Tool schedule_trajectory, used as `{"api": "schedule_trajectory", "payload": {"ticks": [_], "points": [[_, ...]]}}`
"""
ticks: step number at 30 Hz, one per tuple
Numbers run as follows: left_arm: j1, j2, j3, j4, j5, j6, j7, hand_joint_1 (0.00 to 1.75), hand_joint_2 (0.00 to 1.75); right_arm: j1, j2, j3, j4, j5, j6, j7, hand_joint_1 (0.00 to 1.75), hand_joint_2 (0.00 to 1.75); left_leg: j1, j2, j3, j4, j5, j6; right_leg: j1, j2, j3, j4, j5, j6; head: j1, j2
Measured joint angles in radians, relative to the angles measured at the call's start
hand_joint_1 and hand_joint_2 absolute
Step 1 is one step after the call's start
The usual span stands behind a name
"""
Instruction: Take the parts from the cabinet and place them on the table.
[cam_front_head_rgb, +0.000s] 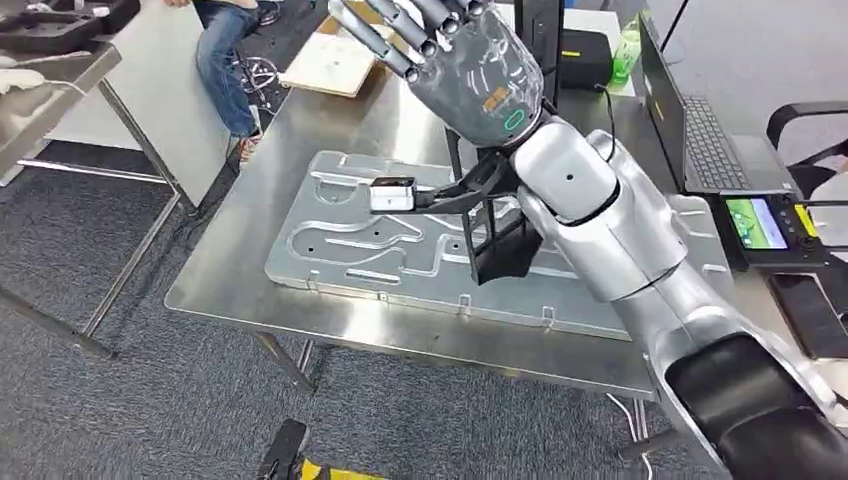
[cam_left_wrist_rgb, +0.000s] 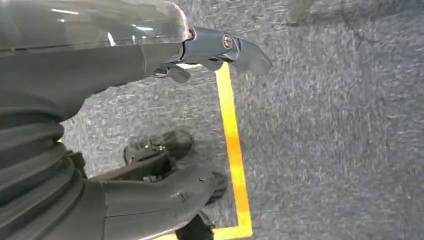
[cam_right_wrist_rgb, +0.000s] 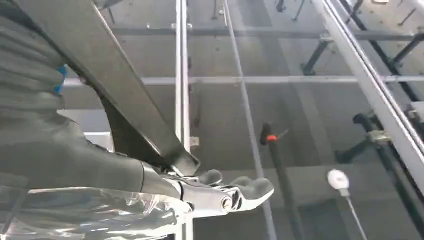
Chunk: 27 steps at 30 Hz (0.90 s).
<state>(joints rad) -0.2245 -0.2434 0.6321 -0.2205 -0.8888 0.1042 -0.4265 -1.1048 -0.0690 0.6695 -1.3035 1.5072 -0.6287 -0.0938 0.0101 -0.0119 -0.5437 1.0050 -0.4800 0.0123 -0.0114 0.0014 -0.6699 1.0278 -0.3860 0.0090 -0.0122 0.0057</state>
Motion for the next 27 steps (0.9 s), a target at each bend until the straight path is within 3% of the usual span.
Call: {"api": "schedule_trajectory", "payload": {"ticks": [2, 4, 7, 8, 9, 10, 12, 13, 14, 17, 18, 19, 21, 22, 23, 24, 25, 27], "points": [[0.000, 0.000, 0.000, 0.000, 0.001, 0.001, -0.001, 0.00, 1.75, -0.002, -0.004, 0.000, 0.003, 0.000, 0.001, 0.000, 0.00, 1.75, -0.002, -0.001, 0.007, 0.010, 0.004, -0.012, -0.003, -0.001, 0.011, -0.003, -0.006, -0.016, 0.001, 0.000], [-0.003, 0.000, 0.000, 0.000, 0.001, 0.002, -0.002, 0.00, 1.75, -0.008, -0.003, 0.000, 0.004, 0.000, 0.001, 0.000, 0.00, 1.75, 0.003, 0.005, -0.020, 0.069, -0.032, -0.019, -0.006, -0.002, 0.021, -0.009, -0.007, -0.025, 0.000, 0.000], [-0.003, 0.000, 0.000, 0.000, 0.004, 0.006, -0.001, 0.00, 1.75, -0.009, -0.002, 0.002, 0.007, 0.000, 0.002, 0.000, 0.00, 1.75, 0.004, 0.005, -0.144, 0.284, -0.120, -0.029, -0.001, -0.002, 0.024, -0.008, -0.014, -0.036, 0.000, 0.000], [-0.001, 0.000, 0.000, 0.000, 0.006, 0.008, 0.000, 0.00, 1.75, -0.009, -0.003, 0.002, 0.009, 0.000, 0.002, 0.000, 0.00, 1.75, 0.004, 0.005, -0.168, 0.310, -0.118, -0.026, 0.000, -0.001, 0.026, -0.007, -0.016, -0.036, 0.000, 0.000], [0.000, 0.000, 0.000, 0.000, 0.006, 0.008, 0.000, 0.00, 1.75, -0.009, -0.003, 0.002, 0.010, 0.000, 0.003, 0.000, 0.00, 1.75, 0.004, 0.005, -0.168, 0.289, -0.094, -0.025, 0.000, -0.001, 0.028, -0.005, -0.019, -0.036, 0.000, 0.000], [0.000, 0.000, 0.000, 0.000, 0.007, 0.008, 0.000, 0.00, 1.75, -0.011, -0.003, 0.002, 0.012, -0.001, 0.009, 0.000, 0.00, 1.75, 0.004, 0.005, -0.147, 0.228, -0.051, -0.021, 0.001, 0.000, 0.032, -0.004, -0.022, -0.034, 0.000, 0.000], [-0.001, 0.000, 0.000, 0.000, 0.007, 0.010, -0.001, 0.00, 1.75, -0.021, -0.004, 0.001, 0.019, -0.009, 0.023, 0.000, 0.00, 1.75, 0.002, 0.007, -0.074, 0.051, 0.050, -0.007, 0.001, 0.000, 0.039, -0.003, -0.026, -0.031, 0.000, 0.000], [-0.003, 0.000, 0.000, 0.000, 0.007, 0.011, -0.002, 0.00, 1.75, -0.028, -0.006, 0.000, 0.025, -0.017, 0.031, 0.000, 0.00, 1.75, -0.004, 0.010, -0.065, 0.012, 0.048, 0.001, 0.003, 0.000, 0.039, 0.000, -0.027, -0.029, 0.000, 0.000], [-0.004, 0.000, 0.000, 0.000, 0.008, 0.011, -0.003, 0.00, 1.75, -0.037, -0.008, 0.000, 0.030, -0.024, 0.047, 0.000, 0.00, 1.75, -0.008, 0.010, -0.069, 0.011, 0.019, -0.002, 0.002, 0.000, 0.034, -0.001, -0.024, -0.021, 0.000, 0.000], [0.001, 0.002, 0.000, 0.000, 0.015, 0.012, -0.008, 0.00, 1.75, -0.083, -0.012, 0.000, 0.086, -0.076, 0.167, 0.005, 0.00, 1.75, -0.009, 0.007, -0.063, 0.005, 0.057, 0.013, 0.003, -0.001, 0.035, -0.005, -0.024, -0.001, 0.000, 0.000], [0.002, 0.002, 0.001, 0.000, 0.020, 0.012, -0.012, 0.00, 1.75, -0.116, -0.016, 0.000, 0.127, -0.104, 0.220, 0.005, 0.00, 1.75, 0.001, 0.010, -0.056, -0.007, 0.069, 0.016, -0.001, -0.002, 0.029, 0.010, -0.033, 0.004, 0.000, 0.000], [0.001, 0.002, 0.001, 0.000, 0.021, 0.012, -0.014, 0.00, 1.75, -0.152, -0.020, 0.000, 0.161, -0.127, 0.238, 0.002, 0.00, 1.75, 0.001, 0.009, -0.057, -0.010, 0.072, 0.024, 0.001, -0.002, 0.009, 0.049, -0.065, 0.007, 0.002, 0.000], [0.002, 0.003, 0.001, 0.000, 0.024, 0.011, -0.015, 0.00, 1.75, -0.199, -0.025, 0.000, 0.206, -0.147, 0.246, 0.000, 0.00, 1.75, 0.001, 0.008, -0.060, -0.010, 0.073, 0.026, -0.002, -0.001, -0.057, 0.196, -0.142, 0.012, 0.002, 0.000], [0.004, 0.003, 0.002, 0.000, 0.024, 0.011, -0.015, 0.00, 1.75, -0.210, -0.026, 0.001, 0.228, -0.148, 0.249, 0.000, 0.00, 1.75, 0.001, 0.008, -0.060, -0.009, 0.072, 0.027, -0.003, -0.001, -0.094, 0.271, -0.168, 0.016, 0.001, 0.000], [0.006, 0.003, 0.002, 0.000, 0.024, 0.011, -0.015, 0.00, 1.75, -0.216, -0.027, 0.002, 0.246, -0.150, 0.261, 0.000, 0.00, 1.75, 0.001, 0.008, -0.059, -0.008, 0.071, 0.027, -0.003, -0.001, -0.115, 0.308, -0.170, 0.019, 0.001, 0.000], [0.007, 0.003, 0.002, 0.000, 0.024, 0.010, -0.015, 0.00, 1.75, -0.224, -0.028, 0.005, 0.263, -0.153, 0.287, 0.005, 0.00, 1.75, 0.001, 0.008, -0.059, -0.006, 0.069, 0.027, -0.006, -0.002, -0.112, 0.291, -0.147, 0.020, 0.002, 0.000], [0.008, 0.003, 0.002, 0.000, 0.024, 0.008, -0.015, 0.00, 1.75, -0.239, -0.029, 0.008, 0.278, -0.158, 0.318, 0.011, 0.00, 1.75, 0.001, 0.006, -0.059, -0.002, 0.066, 0.024, -0.008, -0.002, -0.087, 0.234, -0.108, 0.020, 0.001, 0.000], [0.010, 0.003, 0.002, 0.000, 0.026, 0.004, -0.016, 0.00, 1.75, -0.299, -0.029, 0.020, 0.328, -0.173, 0.400, 0.017, 0.00, 1.75, 0.001, 0.004, -0.061, 0.013, 0.054, 0.016, -0.013, -0.003, -0.001, 0.057, -0.022, 0.018, 0.001, 0.000]]}}
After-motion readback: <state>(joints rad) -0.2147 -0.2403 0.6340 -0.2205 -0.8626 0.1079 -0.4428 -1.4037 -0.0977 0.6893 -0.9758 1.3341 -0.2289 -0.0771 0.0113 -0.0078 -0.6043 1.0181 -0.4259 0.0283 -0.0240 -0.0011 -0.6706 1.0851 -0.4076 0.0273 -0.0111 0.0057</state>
